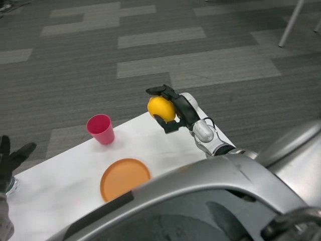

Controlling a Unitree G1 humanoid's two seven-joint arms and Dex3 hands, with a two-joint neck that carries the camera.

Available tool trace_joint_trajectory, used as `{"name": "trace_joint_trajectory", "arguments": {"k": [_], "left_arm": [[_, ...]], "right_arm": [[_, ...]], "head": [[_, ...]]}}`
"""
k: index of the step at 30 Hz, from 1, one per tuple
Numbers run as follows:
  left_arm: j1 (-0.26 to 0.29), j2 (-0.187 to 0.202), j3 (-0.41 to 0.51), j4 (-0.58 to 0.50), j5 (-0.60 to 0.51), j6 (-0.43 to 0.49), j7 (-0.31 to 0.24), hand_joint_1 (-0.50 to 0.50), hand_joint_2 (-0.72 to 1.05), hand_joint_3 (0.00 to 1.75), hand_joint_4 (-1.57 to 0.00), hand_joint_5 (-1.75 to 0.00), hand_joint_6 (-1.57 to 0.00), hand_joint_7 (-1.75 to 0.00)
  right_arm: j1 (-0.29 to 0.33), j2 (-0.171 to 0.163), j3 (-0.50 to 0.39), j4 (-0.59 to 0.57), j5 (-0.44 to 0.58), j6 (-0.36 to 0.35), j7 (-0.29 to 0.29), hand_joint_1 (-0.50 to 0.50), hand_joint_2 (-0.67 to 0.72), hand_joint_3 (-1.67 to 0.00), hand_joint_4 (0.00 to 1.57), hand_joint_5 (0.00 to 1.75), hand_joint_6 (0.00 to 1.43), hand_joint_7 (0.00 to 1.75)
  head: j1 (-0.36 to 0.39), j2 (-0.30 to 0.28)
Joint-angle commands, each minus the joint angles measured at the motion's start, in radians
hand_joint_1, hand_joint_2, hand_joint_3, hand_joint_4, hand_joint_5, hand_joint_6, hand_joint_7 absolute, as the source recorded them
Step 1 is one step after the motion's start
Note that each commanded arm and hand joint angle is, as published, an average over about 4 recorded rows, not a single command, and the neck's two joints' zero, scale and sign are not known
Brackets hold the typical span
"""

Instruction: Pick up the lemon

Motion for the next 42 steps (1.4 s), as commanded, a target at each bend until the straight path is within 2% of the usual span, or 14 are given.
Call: {"name": "trace_joint_trajectory", "arguments": {"k": [1,9,17,21,25,27,35,39,42], "left_arm": [[-0.007,0.005,0.009,-0.005,0.006,-0.003,-0.002,0.5,1.05,0.09,-0.01,0.0,0.0,0.0],[0.013,0.004,0.028,-0.01,0.006,-0.013,-0.002,0.5,1.05,0.09,-0.04,0.0,0.0,0.0],[0.032,0.001,0.049,-0.013,0.006,-0.024,-0.002,0.5,1.05,0.09,-0.04,0.0,0.0,0.0],[0.042,-0.002,0.057,-0.014,0.007,-0.028,-0.002,0.5,1.05,0.09,-0.04,0.0,0.0,0.0],[0.047,-0.002,0.06,-0.013,0.006,-0.029,-0.002,0.5,1.05,0.09,-0.04,0.0,0.0,0.0],[0.048,-0.003,0.061,-0.013,0.006,-0.029,-0.002,0.5,1.05,0.09,-0.04,0.0,0.0,0.0],[0.055,-0.004,0.066,-0.013,0.007,-0.029,-0.002,0.5,1.05,0.09,-0.04,0.0,0.0,0.0],[0.055,-0.004,0.064,-0.013,0.007,-0.03,-0.002,0.5,1.05,0.09,-0.04,0.0,0.0,0.0],[0.055,-0.004,0.063,-0.013,0.006,-0.029,-0.002,0.5,1.05,0.09,-0.04,0.0,0.0,0.0]], "right_arm": [[-0.051,-0.007,0.035,-0.025,0.015,-0.009,-0.008,-0.38,-0.57,-1.43,0.11,1.53,0.23,0.7],[-0.102,-0.013,0.092,-0.026,0.028,-0.008,-0.016,-0.38,-0.56,-1.43,0.11,1.55,0.23,0.7],[-0.124,-0.017,0.106,-0.026,0.031,-0.008,-0.023,-0.38,-0.57,-1.43,0.11,1.55,0.23,0.7],[-0.13,-0.02,0.109,-0.03,0.031,-0.008,-0.026,-0.38,-0.54,-1.43,0.11,1.55,0.23,0.7],[-0.136,-0.023,0.115,-0.029,0.031,-0.008,-0.026,-0.38,-0.57,-1.43,0.11,1.55,0.23,0.7],[-0.137,-0.024,0.117,-0.028,0.031,-0.008,-0.026,-0.38,-0.54,-1.43,0.11,1.55,0.23,0.7],[-0.137,-0.026,0.121,-0.028,0.031,-0.008,-0.028,-0.38,-0.54,-1.43,0.11,1.55,0.23,0.7],[-0.137,-0.026,0.123,-0.028,0.031,-0.008,-0.029,-0.38,-0.59,-1.43,0.11,1.55,0.23,0.7],[-0.138,-0.026,0.127,-0.028,0.031,-0.008,-0.029,-0.38,-0.56,-1.43,0.11,1.55,0.23,0.7]], "head": [[0.133,0.002],[0.362,-0.007],[0.477,0.011],[0.494,0.022],[0.565,0.055],[0.554,0.053],[0.557,0.068],[0.554,0.076],[0.548,0.077]]}}
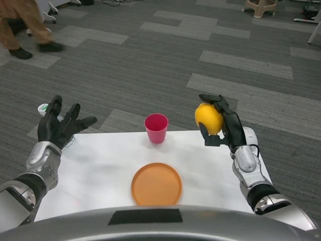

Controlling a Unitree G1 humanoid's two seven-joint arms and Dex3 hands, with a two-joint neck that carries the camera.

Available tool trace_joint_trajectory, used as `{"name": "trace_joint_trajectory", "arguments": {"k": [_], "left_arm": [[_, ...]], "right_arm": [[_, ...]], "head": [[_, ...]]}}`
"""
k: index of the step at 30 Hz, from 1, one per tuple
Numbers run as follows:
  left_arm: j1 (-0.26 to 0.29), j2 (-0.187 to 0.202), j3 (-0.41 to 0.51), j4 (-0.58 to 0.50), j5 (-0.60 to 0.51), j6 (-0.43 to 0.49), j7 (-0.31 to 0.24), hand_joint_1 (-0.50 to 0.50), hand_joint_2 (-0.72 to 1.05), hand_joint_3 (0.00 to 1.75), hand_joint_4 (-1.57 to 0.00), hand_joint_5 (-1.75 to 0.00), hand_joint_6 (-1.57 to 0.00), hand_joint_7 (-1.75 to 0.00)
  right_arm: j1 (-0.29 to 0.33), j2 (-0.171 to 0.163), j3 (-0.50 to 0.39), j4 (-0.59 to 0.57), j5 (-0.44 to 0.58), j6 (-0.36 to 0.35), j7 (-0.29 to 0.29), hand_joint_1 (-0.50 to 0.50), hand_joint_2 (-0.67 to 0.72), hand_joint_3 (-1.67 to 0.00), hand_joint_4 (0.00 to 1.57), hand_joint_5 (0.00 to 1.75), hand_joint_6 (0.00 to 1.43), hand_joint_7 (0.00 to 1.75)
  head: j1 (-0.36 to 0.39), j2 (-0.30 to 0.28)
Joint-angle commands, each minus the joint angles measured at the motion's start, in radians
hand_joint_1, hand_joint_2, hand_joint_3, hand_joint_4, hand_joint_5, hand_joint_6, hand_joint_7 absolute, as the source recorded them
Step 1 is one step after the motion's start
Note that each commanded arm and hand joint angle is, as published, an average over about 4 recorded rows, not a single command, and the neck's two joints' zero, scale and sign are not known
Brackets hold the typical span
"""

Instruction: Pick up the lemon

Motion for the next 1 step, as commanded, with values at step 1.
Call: {"name": "trace_joint_trajectory", "arguments": {"k": [1], "left_arm": [[0.007,-0.001,0.003,0.0,0.005,-0.008,-0.002,0.5,1.05,0.09,-0.04,0.0,0.0,0.0]], "right_arm": [[-0.028,-0.008,0.007,-0.006,0.01,-0.008,-0.008,-0.38,-0.54,-1.43,0.11,1.55,0.23,0.7]], "head": [[-0.006,0.001]]}}
